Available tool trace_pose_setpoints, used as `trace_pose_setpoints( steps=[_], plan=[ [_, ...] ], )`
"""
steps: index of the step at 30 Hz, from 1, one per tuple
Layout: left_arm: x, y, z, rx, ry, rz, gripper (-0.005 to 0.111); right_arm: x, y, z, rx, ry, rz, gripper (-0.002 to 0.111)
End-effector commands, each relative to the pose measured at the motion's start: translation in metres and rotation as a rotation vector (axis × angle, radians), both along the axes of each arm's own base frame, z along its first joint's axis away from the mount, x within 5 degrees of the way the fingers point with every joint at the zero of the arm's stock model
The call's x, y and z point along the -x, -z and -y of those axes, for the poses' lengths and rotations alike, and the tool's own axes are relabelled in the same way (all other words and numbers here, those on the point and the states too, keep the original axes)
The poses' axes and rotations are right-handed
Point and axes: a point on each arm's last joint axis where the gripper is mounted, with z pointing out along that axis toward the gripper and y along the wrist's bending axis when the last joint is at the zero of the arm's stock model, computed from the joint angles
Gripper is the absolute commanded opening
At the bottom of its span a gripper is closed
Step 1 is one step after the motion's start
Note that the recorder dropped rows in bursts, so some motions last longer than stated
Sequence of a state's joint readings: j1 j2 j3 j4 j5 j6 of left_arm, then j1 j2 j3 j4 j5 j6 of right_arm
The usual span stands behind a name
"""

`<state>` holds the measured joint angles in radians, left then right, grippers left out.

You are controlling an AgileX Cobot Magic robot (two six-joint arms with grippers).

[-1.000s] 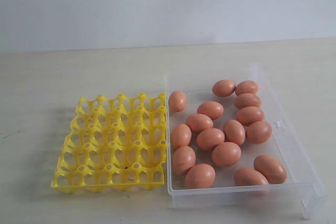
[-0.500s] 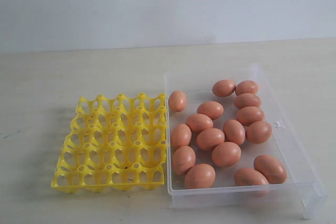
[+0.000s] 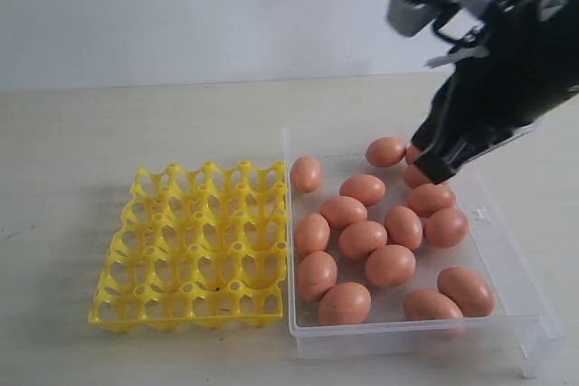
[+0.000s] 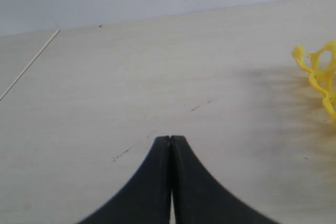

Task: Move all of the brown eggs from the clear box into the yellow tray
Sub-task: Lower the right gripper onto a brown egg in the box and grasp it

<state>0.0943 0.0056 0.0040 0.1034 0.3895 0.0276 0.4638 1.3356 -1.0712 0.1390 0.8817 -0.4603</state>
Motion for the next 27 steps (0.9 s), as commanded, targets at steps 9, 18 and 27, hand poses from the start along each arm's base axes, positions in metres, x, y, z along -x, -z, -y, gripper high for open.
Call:
trace_pose_setpoints(
  steps=[9, 18, 27],
  plan=[
    [0.0, -0.002, 0.0, 0.006, 0.004, 0.02, 0.0, -0.056, 0.106, -0.059, 0.37, -0.304, -0.271, 0.062],
    [0.0, -0.002, 0.0, 0.006, 0.004, 0.02, 0.0, -0.076, 0.134, -0.07, 0.373, -0.335, -0.201, 0.066],
    [0.0, -0.002, 0.0, 0.006, 0.004, 0.02, 0.0, -0.083, 0.162, -0.071, 0.422, -0.36, -0.212, 0.064]
  ],
)
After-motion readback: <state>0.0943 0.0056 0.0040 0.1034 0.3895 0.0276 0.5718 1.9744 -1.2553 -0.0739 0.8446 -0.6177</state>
